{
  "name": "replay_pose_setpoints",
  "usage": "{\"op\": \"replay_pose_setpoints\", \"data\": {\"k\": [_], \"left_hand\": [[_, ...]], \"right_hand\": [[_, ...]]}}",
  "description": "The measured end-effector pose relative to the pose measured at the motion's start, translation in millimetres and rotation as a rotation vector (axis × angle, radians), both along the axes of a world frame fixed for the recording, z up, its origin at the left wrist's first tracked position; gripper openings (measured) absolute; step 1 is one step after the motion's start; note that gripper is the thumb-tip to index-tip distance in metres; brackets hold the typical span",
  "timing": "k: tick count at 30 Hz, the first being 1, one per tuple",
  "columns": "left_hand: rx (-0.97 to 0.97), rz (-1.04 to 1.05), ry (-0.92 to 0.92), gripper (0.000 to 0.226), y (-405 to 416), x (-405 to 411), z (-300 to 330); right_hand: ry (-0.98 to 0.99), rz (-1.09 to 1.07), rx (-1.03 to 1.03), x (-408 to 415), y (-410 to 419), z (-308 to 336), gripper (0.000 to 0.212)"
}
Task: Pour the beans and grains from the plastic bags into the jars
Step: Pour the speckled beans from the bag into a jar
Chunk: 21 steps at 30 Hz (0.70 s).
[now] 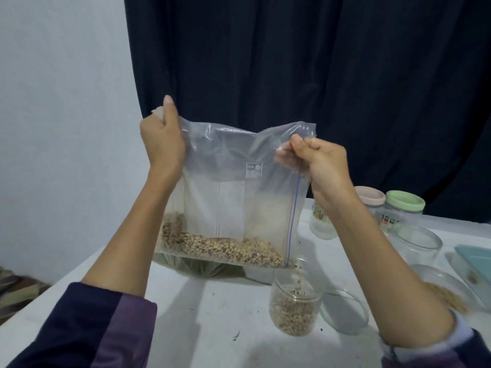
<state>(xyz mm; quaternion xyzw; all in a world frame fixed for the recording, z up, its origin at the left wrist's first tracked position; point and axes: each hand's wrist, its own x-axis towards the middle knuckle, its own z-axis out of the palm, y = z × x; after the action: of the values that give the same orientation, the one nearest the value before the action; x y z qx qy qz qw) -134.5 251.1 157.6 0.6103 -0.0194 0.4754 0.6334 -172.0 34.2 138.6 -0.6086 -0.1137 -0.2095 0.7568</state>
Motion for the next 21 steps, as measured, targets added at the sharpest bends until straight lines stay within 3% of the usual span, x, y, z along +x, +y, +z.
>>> {"op": "replay_pose_setpoints", "data": {"k": [5,21], "left_hand": [[0.002,-0.062,0.002,0.053,1.8,3.7,0.0],[-0.005,0.030,-0.008,0.051,2.6,0.8,3.4]], "right_hand": [[-0.014,-0.002,-0.061,-0.8,1.7,-0.4,0.019],[0.012,-0.032,0.044,1.4,1.3,-2.1,0.018]]}}
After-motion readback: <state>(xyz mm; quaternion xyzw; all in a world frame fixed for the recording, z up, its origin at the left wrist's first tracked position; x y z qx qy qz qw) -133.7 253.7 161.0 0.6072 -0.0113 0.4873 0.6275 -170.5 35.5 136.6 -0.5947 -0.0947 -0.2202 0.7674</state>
